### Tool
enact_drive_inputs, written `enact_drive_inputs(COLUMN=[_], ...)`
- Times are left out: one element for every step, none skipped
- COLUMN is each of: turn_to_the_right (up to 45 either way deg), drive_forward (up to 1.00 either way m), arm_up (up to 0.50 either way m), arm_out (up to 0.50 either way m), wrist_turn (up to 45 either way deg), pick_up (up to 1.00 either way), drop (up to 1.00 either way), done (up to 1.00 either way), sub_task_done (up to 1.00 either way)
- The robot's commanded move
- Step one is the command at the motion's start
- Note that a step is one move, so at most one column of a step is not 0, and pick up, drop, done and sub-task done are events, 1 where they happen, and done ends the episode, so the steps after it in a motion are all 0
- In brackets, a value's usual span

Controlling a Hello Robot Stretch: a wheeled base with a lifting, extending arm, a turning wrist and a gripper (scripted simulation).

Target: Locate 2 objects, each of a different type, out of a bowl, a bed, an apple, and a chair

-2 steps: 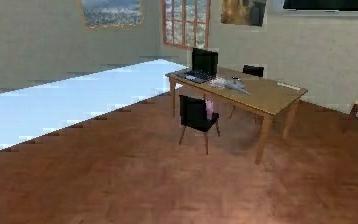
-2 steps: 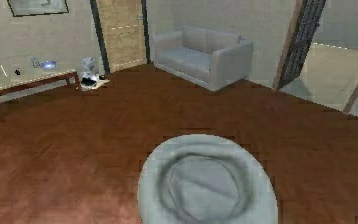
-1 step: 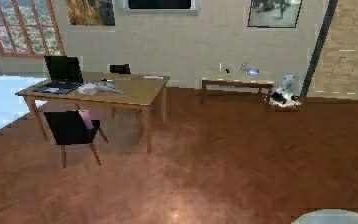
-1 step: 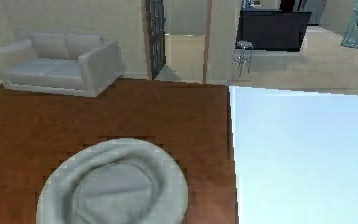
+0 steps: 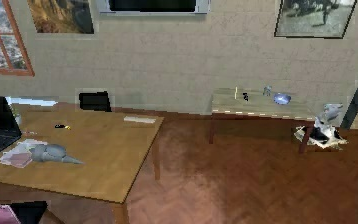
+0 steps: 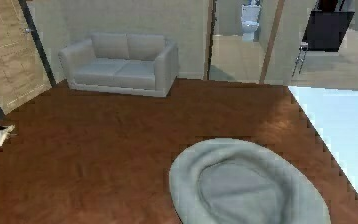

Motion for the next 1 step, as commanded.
enact_drive_inputs(turn_to_the_right=[-3.0], drive_forward=[0.00], arm_up=[0.00], arm_out=[0.00], wrist_turn=[0.0], pick_up=[0.00], drop=[0.00], done=[0.00], sub_task_done=[0.00])
